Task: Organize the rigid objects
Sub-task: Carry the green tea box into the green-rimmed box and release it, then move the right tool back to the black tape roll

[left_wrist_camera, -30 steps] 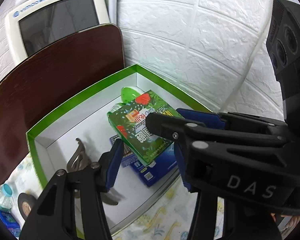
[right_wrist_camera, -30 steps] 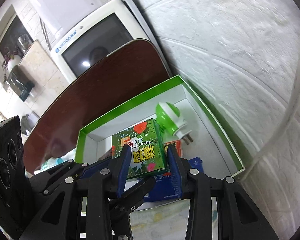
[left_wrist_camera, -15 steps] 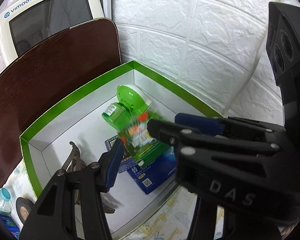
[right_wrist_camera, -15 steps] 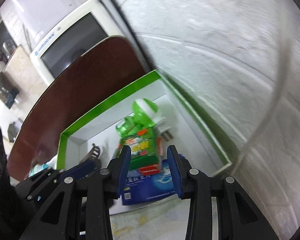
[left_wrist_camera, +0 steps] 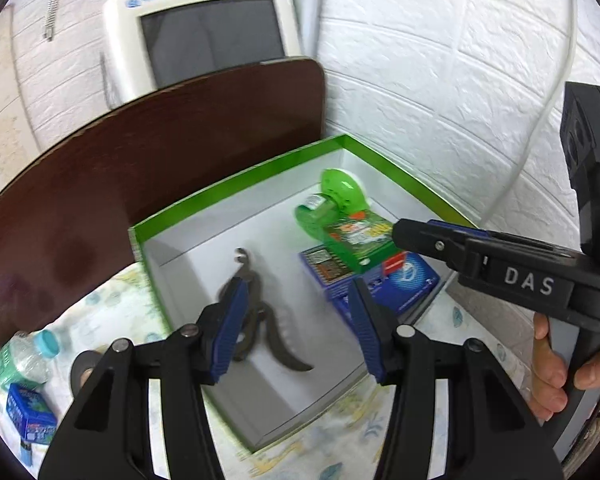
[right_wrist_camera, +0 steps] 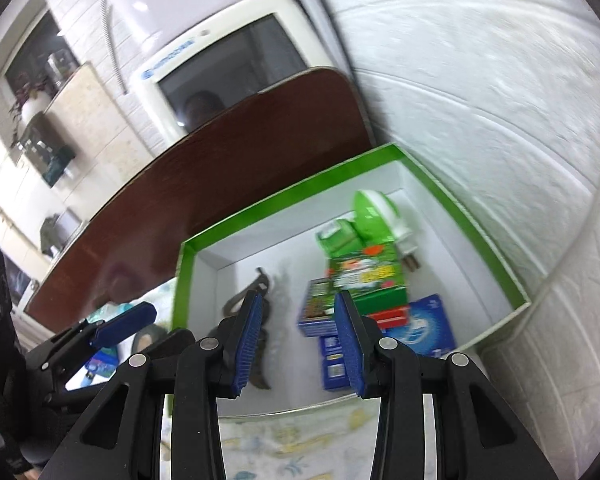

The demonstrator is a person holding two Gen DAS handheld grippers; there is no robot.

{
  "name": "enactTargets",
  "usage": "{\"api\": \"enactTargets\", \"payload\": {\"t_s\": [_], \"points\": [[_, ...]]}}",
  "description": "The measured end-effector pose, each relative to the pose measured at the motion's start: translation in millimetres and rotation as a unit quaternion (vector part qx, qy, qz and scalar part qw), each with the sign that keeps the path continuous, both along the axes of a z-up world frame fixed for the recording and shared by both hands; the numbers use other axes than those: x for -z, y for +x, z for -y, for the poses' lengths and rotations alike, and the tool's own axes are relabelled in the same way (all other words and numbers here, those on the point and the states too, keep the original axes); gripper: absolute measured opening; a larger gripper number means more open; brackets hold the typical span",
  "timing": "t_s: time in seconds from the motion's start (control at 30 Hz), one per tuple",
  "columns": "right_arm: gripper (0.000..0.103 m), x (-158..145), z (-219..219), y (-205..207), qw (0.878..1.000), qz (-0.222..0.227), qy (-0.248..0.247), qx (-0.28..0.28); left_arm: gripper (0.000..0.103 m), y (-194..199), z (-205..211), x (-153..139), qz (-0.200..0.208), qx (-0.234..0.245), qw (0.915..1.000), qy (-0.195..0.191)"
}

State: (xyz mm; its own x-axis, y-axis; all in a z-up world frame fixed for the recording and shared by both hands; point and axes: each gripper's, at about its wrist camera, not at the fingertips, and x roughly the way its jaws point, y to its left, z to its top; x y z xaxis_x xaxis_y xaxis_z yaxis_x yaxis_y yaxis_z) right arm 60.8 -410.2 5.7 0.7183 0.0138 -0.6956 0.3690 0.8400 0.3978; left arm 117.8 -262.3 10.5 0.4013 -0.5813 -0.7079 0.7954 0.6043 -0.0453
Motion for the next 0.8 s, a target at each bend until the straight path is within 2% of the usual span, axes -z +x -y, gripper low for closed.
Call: {"api": "enactTargets", "payload": {"t_s": [0.3,0.4,0.63,0.73,0.8], "points": [[0.039,-14.0,-76.9,32.6,0.996,0.017,-0.016,-0.092,0.052,24.9,-86.1,-7.0,0.0,-0.089,0.996,-0.014],[0.039,-11.7,-105.9,46.2,0.992,0.009,-0.022,-0.124,0.061,33.1,-123.5,-4.7,-0.002,-0.124,0.992,-0.021],[0.039,5.1,-165.7,75.0,0.984,-0.028,-0.019,-0.177,0.061,57.4,-194.0,21.9,-0.04,-0.197,0.979,-0.032],[0.039,18.1,-174.1,85.1,0.983,-0.046,0.004,-0.178,0.06,65.5,-209.3,31.5,-0.062,-0.208,0.9753,-0.041],[0.039,26.5,-178.1,92.3,0.983,-0.057,0.023,-0.175,0.048,68.7,-213.2,36.7,-0.076,-0.204,0.9749,-0.046]]}}
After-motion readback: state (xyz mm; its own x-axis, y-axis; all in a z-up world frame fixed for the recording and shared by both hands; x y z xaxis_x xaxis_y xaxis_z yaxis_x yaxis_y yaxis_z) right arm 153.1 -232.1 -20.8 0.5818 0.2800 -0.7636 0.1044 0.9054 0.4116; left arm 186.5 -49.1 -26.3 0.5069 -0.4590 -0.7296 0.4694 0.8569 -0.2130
